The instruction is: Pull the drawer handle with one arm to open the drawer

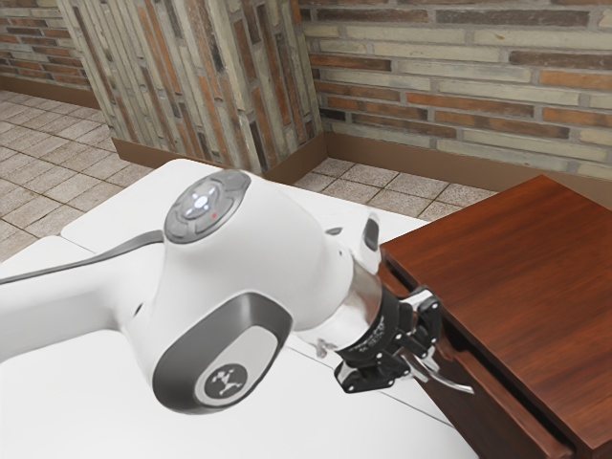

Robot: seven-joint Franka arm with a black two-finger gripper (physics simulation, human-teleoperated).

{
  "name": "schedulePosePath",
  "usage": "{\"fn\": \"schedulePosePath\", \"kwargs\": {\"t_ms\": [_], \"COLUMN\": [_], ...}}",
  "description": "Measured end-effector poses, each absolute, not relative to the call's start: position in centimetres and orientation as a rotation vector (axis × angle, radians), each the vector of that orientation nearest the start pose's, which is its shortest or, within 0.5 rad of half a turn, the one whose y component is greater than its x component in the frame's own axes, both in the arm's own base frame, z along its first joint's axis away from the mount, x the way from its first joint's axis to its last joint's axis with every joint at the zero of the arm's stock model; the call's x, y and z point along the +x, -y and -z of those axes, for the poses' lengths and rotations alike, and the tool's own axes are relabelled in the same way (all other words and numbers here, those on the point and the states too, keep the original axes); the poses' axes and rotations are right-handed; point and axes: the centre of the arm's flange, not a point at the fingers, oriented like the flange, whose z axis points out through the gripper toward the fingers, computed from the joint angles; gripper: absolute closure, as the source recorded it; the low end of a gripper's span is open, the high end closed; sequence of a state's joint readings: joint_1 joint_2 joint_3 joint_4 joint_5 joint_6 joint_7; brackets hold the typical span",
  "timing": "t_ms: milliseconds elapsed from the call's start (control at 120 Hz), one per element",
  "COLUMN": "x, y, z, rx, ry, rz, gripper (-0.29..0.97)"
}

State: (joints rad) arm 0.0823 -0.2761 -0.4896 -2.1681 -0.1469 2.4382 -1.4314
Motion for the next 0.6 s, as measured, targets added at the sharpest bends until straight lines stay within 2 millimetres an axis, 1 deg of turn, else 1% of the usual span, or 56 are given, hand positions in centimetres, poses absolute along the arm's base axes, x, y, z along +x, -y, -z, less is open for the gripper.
{"fn": "schedulePosePath", "kwargs": {"t_ms": [183, 242, 400, 600], "x": [46.9, 46.5, 46.4, 45.7], "y": [22.4, 22.3, 21.0, 20.7], "z": [-54.7, -54.8, -55.3, -55.4], "rx": [-2.979, -2.976, -2.952, -2.944], "ry": [1.815, 1.813, 1.838, 1.833], "rz": [0.56, 0.573, 0.584, 0.597], "gripper": [0.71, 0.7, 0.7, 0.7]}}
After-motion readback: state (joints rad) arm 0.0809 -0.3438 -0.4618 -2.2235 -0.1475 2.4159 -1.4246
